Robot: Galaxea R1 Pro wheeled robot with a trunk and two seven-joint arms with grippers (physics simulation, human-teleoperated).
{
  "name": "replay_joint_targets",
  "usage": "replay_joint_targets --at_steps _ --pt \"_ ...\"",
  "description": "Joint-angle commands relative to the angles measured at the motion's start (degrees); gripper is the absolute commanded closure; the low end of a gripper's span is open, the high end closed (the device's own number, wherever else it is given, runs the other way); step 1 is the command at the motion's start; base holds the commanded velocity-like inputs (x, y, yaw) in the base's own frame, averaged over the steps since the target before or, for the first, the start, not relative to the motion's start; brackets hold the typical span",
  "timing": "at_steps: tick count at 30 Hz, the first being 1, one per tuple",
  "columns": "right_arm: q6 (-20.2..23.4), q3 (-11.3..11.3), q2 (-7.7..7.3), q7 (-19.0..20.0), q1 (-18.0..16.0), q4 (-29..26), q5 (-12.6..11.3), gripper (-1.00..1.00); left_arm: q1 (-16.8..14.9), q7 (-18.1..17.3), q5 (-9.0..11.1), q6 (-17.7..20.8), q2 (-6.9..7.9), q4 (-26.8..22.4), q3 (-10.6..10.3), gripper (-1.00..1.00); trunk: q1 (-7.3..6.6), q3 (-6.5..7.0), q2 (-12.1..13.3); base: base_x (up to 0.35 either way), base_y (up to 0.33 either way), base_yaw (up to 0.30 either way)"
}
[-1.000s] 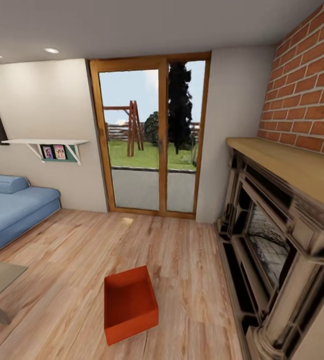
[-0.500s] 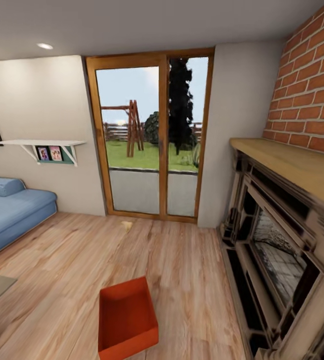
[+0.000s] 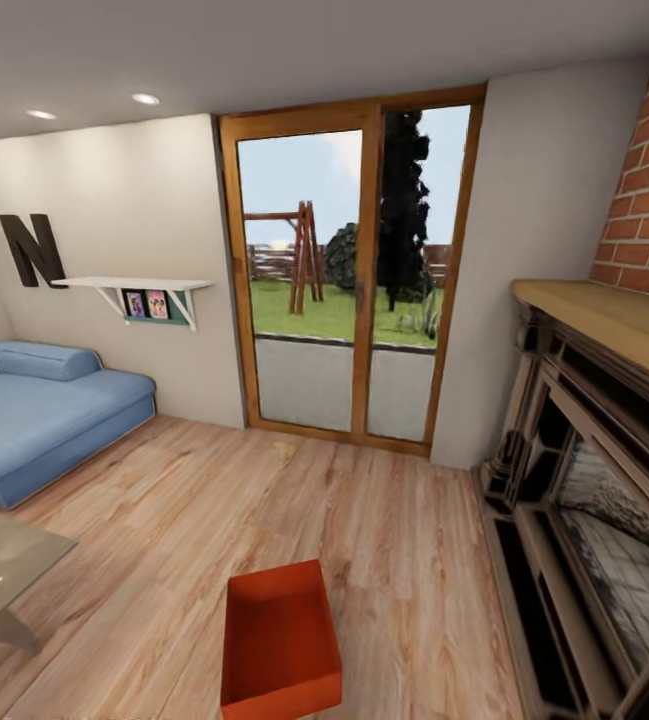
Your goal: Move the two storage containers from the living room to the garage. In the garage, place one container on the floor and stack the other container on top of it (either order is fine).
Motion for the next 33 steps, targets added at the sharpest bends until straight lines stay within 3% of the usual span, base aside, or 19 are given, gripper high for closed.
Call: replay_joint_targets --at_steps 1,7,24,33 --pt "-0.3 0.5 0.01 -0.1 0.0 0.2 -0.3 -1.0 0.0 0.0 0.2 -0.1 -0.01 0.0 0.1 -1.0 0.02 -0.02 0.0 0.005 0.0 0.111" --pt "-0.4 0.5 0.01 -0.1 0.0 0.2 -0.3 -1.0 0.0 0.0 0.2 -0.1 -0.01 0.0 0.1 -1.0 0.02 -0.02 0.0 0.013 0.02 0.039" --pt "-0.2 0.5 0.13 -0.2 0.0 0.2 -0.3 -1.0 0.0 0.0 0.3 -0.1 -0.01 0.0 0.1 -1.0 0.02 -0.02 0.0 0.085 0.251 0.001" --pt "-0.1 0.5 0.06 -0.4 0.0 0.2 -0.3 -1.0 0.0 0.0 0.3 -0.1 -0.01 0.0 0.1 -1.0 0.02 -0.02 0.0 0.002 0.007 0.207"
